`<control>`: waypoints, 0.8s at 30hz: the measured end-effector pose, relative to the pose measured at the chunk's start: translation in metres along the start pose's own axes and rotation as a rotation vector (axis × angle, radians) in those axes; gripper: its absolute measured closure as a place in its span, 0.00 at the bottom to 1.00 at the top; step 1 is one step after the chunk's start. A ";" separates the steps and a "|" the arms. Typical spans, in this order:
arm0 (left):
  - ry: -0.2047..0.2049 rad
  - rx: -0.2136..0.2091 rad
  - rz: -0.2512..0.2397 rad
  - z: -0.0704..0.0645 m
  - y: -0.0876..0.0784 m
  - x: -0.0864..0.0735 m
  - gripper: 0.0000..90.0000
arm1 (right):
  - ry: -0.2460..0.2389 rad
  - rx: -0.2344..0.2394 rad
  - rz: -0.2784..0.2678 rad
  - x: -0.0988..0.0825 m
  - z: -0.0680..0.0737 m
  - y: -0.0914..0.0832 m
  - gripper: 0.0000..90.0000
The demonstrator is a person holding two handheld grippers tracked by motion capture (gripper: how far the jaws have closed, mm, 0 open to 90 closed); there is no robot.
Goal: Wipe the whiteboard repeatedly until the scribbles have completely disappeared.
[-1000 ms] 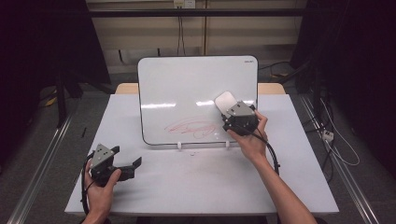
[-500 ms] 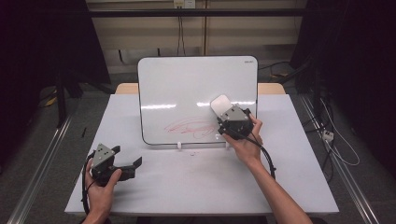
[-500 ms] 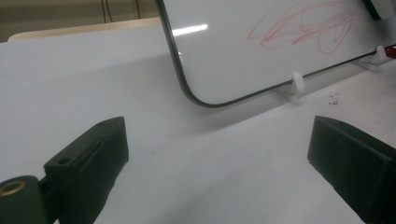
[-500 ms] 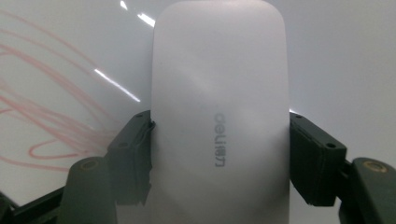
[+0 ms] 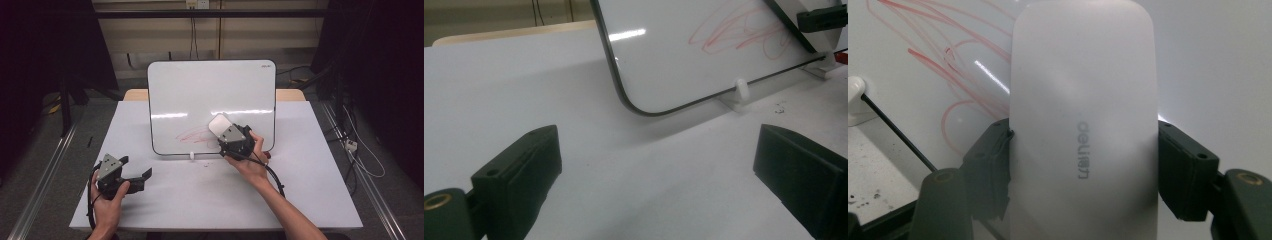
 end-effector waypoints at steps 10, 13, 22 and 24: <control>-0.002 0.000 0.001 0.000 -0.001 0.000 0.06 | 0.020 -0.019 -0.012 0.003 -0.008 0.001 0.36; 0.002 -0.001 0.003 0.000 -0.001 -0.001 0.06 | 0.046 -0.031 -0.018 0.007 -0.019 0.001 0.36; -0.007 0.001 -0.002 0.001 -0.001 -0.001 0.06 | 0.124 -0.084 -0.028 0.019 -0.052 0.001 0.36; -0.013 -0.001 -0.002 0.001 0.000 -0.001 0.06 | 0.121 -0.098 -0.024 0.020 -0.051 0.002 0.36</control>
Point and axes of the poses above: each handheld gripper's, and its own axes: y roughly forward along the jaws, x roughly out of its top, z roughly to its left, the point moved 8 cm from there along y, roughly forward along the jaws, and after that the axes turned 3 degrees about y, right-handed, at the moved point
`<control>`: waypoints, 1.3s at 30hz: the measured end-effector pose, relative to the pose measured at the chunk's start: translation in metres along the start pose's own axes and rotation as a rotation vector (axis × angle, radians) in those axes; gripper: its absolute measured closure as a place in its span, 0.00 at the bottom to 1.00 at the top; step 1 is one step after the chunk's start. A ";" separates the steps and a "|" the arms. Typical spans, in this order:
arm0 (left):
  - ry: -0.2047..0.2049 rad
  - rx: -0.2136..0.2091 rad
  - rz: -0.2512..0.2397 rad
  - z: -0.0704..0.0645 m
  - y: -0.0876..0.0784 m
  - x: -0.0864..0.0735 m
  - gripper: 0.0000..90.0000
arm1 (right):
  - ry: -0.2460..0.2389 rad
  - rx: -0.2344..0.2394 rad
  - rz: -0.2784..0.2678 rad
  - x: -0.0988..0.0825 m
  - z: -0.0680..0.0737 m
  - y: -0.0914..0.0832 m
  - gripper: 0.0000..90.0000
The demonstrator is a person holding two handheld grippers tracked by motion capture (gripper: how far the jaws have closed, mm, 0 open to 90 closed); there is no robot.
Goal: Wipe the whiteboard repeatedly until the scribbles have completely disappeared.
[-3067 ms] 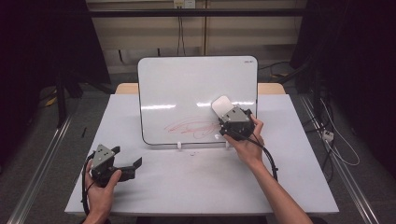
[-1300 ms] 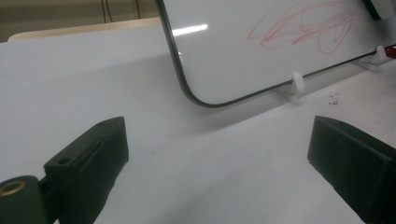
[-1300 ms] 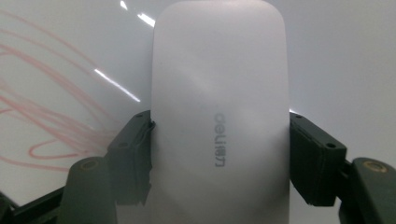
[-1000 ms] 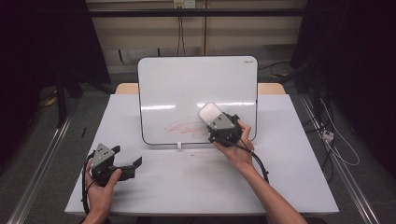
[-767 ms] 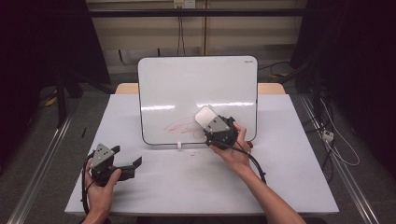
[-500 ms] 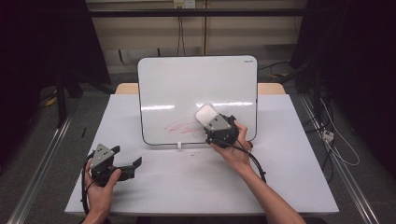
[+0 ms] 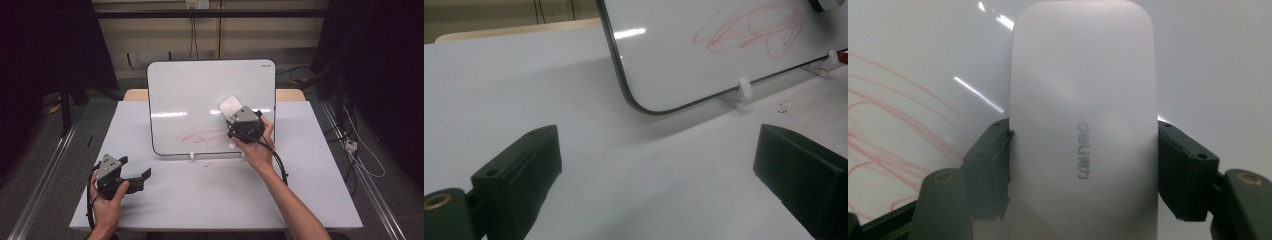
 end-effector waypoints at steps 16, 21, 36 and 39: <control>0.010 0.005 0.003 0.000 0.000 0.000 0.06 | -0.035 0.012 -0.013 -0.010 0.027 -0.002 0.36; 0.017 0.001 0.002 -0.001 0.000 0.001 0.06 | -0.047 0.023 -0.005 -0.014 0.038 -0.003 0.36; 0.005 -0.001 -0.001 -0.002 0.002 0.002 0.06 | -0.074 0.016 -0.004 -0.018 0.063 -0.004 0.36; 0.005 -0.002 0.003 -0.002 0.002 0.001 0.06 | -0.076 0.024 0.000 -0.019 0.070 -0.004 0.36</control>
Point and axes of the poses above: each handheld gripper's, and its own axes: y roughly forward along the jaws, x roughly out of its top, z roughly to its left, the point moved 8 cm from there along y, roughly forward along the jaws, and after that the axes turned 3 degrees about y, right-handed, at the moved point
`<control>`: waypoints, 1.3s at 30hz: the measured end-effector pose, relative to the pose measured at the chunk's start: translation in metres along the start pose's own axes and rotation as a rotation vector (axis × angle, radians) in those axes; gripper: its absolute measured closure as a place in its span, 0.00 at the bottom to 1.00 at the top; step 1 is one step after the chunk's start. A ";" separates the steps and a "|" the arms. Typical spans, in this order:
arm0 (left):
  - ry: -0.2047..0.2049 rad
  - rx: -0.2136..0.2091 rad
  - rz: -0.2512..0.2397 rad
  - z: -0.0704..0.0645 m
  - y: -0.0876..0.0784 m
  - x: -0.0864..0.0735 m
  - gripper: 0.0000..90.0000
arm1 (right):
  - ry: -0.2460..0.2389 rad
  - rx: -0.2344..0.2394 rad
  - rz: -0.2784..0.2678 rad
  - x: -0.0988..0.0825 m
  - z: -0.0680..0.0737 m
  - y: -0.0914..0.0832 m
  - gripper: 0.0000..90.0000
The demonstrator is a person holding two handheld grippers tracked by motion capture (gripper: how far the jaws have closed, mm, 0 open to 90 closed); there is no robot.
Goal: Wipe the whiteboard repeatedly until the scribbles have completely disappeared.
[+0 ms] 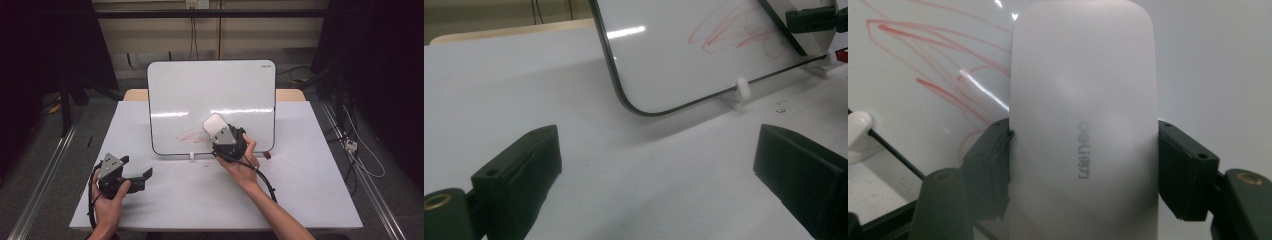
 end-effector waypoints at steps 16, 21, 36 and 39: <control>0.000 0.002 -0.008 0.002 -0.004 -0.001 0.06 | 0.002 0.039 -0.012 0.003 -0.013 0.001 0.36; -0.004 0.008 -0.009 0.003 -0.005 -0.001 0.06 | 0.044 0.005 -0.029 0.009 -0.038 0.002 0.36; 0.005 0.003 -0.001 0.000 -0.001 -0.001 0.06 | -0.006 -0.009 -0.062 0.009 -0.006 0.004 0.36; 0.001 0.004 -0.003 0.001 -0.001 -0.001 0.06 | -0.024 -0.003 -0.065 0.009 0.005 0.004 0.36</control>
Point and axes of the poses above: each handheld gripper's, and its own axes: y roughly forward along the jaws, x roughly out of its top, z roughly to its left, the point moved 8 cm from there along y, roughly forward along the jaws, and after that the axes turned 3 degrees about y, right-handed, at the moved point
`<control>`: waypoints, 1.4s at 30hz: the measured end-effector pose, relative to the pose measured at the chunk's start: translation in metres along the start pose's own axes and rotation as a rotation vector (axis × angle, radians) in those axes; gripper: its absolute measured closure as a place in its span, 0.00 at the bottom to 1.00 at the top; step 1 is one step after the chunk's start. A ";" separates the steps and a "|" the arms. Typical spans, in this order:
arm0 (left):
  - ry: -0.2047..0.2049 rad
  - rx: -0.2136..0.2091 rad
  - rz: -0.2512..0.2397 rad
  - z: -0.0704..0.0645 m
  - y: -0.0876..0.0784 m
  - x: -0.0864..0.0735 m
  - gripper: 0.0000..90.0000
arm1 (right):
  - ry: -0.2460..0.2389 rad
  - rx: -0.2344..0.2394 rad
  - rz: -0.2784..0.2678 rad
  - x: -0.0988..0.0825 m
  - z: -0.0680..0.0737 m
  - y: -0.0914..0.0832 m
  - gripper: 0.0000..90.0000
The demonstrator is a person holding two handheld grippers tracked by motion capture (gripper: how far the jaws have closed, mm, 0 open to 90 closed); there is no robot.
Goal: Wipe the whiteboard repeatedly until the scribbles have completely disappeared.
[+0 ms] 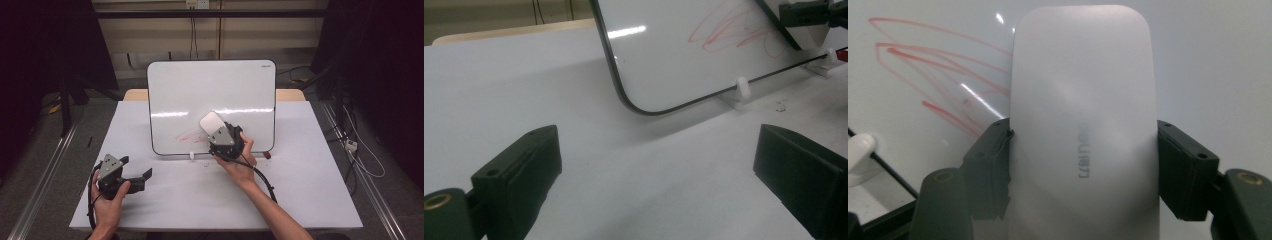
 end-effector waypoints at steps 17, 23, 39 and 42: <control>0.007 0.000 0.002 0.001 -0.001 0.000 0.06 | -0.037 0.026 -0.001 -0.001 0.023 0.000 0.36; -0.009 0.004 -0.008 0.003 -0.004 0.000 0.06 | -0.007 0.034 0.005 0.000 0.008 0.001 0.36; 0.000 0.002 0.000 0.002 -0.002 -0.001 0.06 | 0.071 -0.046 0.005 0.009 -0.034 0.002 0.36; 0.008 0.004 0.003 0.001 -0.002 -0.001 0.06 | 0.065 -0.039 0.006 0.009 -0.027 0.002 0.36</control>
Point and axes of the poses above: each handheld gripper's, and its own axes: y roughly forward along the jaws, x roughly out of its top, z roughly to its left, the point moved 8 cm from there along y, roughly forward along the jaws, and after that the axes turned 3 degrees about y, right-handed, at the moved point
